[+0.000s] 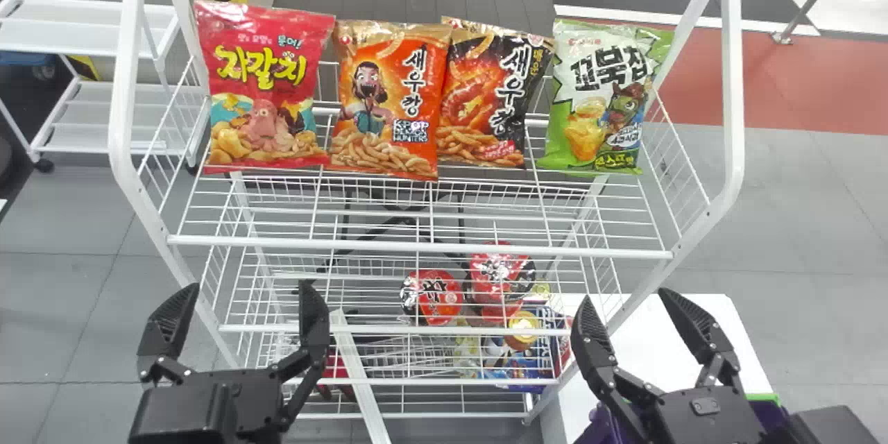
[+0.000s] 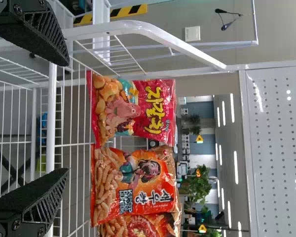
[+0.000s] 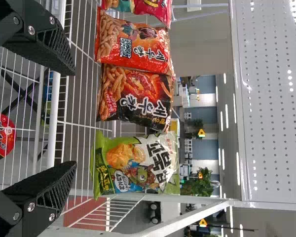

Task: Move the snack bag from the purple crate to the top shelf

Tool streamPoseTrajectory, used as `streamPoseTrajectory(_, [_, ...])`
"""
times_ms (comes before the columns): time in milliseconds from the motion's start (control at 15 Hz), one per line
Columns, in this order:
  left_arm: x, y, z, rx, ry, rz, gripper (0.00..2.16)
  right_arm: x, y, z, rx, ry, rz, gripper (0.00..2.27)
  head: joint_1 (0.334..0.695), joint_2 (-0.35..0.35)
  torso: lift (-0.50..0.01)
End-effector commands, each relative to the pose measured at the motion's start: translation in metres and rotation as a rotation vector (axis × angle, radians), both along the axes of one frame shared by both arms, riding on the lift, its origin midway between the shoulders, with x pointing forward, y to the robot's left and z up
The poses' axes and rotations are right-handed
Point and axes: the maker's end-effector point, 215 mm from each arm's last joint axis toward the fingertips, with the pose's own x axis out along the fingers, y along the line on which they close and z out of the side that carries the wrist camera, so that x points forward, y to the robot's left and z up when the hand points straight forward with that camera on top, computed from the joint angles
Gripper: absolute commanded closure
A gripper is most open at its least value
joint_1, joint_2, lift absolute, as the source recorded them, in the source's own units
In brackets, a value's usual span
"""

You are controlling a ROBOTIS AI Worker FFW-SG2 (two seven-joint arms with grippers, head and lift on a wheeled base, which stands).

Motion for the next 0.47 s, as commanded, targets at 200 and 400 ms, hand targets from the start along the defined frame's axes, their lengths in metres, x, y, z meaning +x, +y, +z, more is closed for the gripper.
streamPoseTrajectory(200, [0.0004, -0.0016, 0.0025, -0.003, -0.004, -0.002, 0.03, -0.0005, -0.0017, 0.0063, 0.0, -0.021, -0.009, 0.21, 0.695, -0.131, 0.0])
streamPoseTrajectory(400, [-0.0003, -0.0051, 0.0033, -0.006, -0.005, -0.007, 0.03, -0.0029, -0.0017, 0.0076, 0.002, -0.025, -0.009, 0.21, 0.695, -0.136, 0.0])
